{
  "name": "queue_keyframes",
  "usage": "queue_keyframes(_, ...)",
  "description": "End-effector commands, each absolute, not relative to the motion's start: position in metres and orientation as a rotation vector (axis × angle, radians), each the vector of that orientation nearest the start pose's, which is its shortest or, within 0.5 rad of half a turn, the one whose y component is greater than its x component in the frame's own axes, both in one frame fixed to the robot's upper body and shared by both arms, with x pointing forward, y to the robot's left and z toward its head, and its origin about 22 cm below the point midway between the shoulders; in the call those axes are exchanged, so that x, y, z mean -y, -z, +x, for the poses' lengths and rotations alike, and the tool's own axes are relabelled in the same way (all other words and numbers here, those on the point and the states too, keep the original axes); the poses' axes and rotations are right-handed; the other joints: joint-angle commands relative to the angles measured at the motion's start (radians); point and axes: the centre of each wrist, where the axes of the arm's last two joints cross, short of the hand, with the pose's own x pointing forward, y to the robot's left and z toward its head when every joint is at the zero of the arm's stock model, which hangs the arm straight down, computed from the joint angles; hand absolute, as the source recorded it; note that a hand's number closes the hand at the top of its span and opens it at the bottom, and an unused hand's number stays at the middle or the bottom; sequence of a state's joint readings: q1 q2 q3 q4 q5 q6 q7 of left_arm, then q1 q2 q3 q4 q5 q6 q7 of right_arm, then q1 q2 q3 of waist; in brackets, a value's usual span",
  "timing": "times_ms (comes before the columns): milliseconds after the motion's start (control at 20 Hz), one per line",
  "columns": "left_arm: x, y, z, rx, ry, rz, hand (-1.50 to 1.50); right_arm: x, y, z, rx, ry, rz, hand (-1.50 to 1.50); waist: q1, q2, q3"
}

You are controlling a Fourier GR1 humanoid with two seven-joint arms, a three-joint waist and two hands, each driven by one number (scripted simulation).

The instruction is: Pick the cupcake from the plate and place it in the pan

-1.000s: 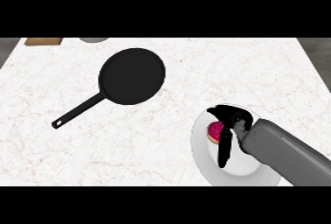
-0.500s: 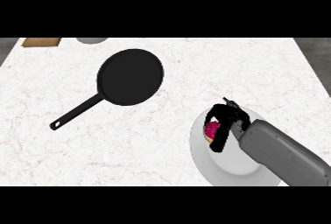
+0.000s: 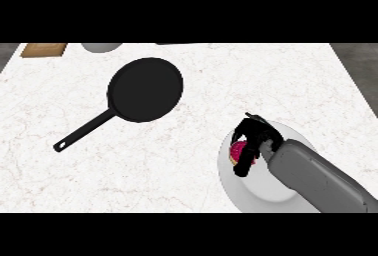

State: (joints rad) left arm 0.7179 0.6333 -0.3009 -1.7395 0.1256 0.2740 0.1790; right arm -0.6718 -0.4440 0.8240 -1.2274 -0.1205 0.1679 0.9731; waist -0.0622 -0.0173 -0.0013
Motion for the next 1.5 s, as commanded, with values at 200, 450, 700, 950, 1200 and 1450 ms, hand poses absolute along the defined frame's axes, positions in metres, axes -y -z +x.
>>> queue_keyframes(200,-0.314,-0.005,0.092,1.153,0.177,0.408,0.0,0.151,-0.041,0.337,0.504,-0.758,-0.808,1.5,-0.083,-0.051,-0.011)
queue_keyframes(450,-0.317,-0.004,0.086,1.141,0.18,0.422,0.0,0.129,-0.091,0.355,0.797,-0.768,-1.081,1.5,-0.073,-0.071,-0.016)
queue_keyframes(700,-0.315,-0.006,0.093,1.174,0.189,0.417,0.0,0.095,-0.145,0.363,1.067,-0.731,-1.247,1.5,-0.063,-0.057,-0.013)
queue_keyframes(950,-0.317,-0.013,0.103,1.237,0.194,0.413,0.0,0.065,-0.164,0.364,1.18,-0.653,-1.285,1.5,-0.035,-0.03,-0.006)
queue_keyframes(1200,-0.308,-0.013,0.113,1.262,0.215,0.371,0.0,0.032,-0.172,0.365,1.232,-0.591,-1.234,1.5,-0.008,0.001,-0.004)
queue_keyframes(1450,-0.31,-0.013,0.12,1.297,0.228,0.387,0.0,0.031,-0.164,0.379,1.217,-0.509,-1.196,1.5,0.014,0.02,-0.003)
